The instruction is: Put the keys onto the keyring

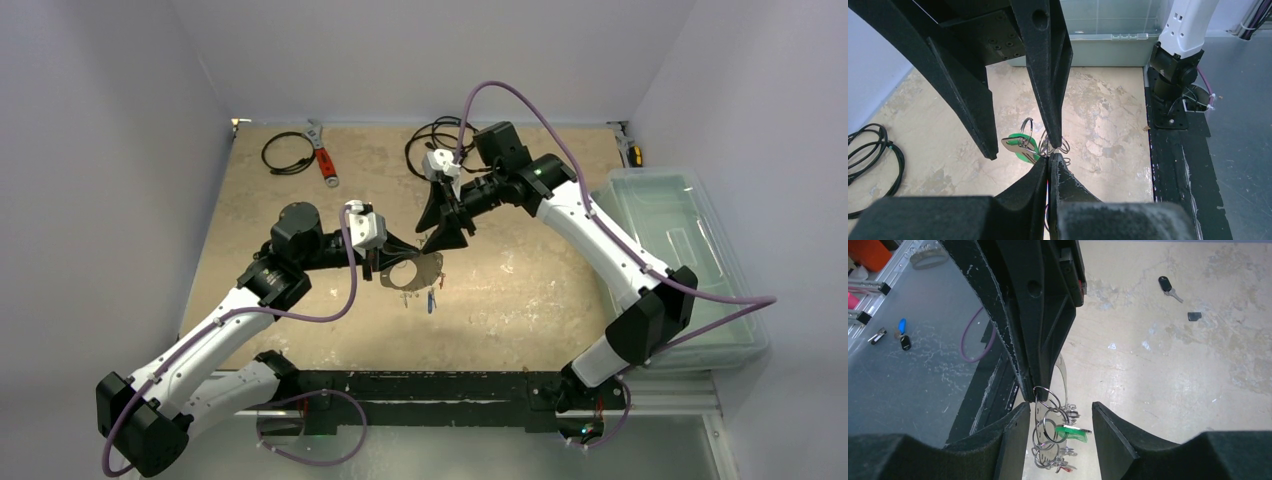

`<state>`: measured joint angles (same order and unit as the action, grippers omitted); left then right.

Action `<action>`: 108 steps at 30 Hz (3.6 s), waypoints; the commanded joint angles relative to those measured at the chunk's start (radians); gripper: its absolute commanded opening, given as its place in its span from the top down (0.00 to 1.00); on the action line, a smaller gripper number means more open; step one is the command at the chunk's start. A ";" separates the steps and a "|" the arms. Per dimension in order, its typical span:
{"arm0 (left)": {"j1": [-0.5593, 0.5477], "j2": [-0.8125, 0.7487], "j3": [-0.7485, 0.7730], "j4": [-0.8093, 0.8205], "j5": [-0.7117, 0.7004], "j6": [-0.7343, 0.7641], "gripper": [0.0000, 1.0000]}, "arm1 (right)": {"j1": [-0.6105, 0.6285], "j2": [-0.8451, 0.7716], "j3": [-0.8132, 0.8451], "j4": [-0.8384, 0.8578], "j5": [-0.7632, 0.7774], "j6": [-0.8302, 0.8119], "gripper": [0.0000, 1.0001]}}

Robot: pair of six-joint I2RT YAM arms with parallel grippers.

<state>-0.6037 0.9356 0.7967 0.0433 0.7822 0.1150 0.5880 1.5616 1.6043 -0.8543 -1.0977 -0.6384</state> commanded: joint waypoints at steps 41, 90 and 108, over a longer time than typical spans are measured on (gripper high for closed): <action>-0.005 -0.031 0.018 0.027 -0.122 0.020 0.70 | -0.001 -0.071 -0.018 0.066 -0.006 0.033 1.00; -0.004 0.014 0.036 0.085 -0.186 -0.021 1.00 | 0.046 -0.192 -0.138 0.313 0.252 0.192 0.55; -0.004 -0.042 0.011 0.131 -0.166 -0.046 1.00 | -0.024 -0.249 -0.200 0.446 0.105 0.246 0.52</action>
<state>-0.6044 0.9176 0.8066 0.0956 0.6018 0.0887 0.5671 1.2854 1.3655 -0.4030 -0.9062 -0.3908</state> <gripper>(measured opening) 0.004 0.501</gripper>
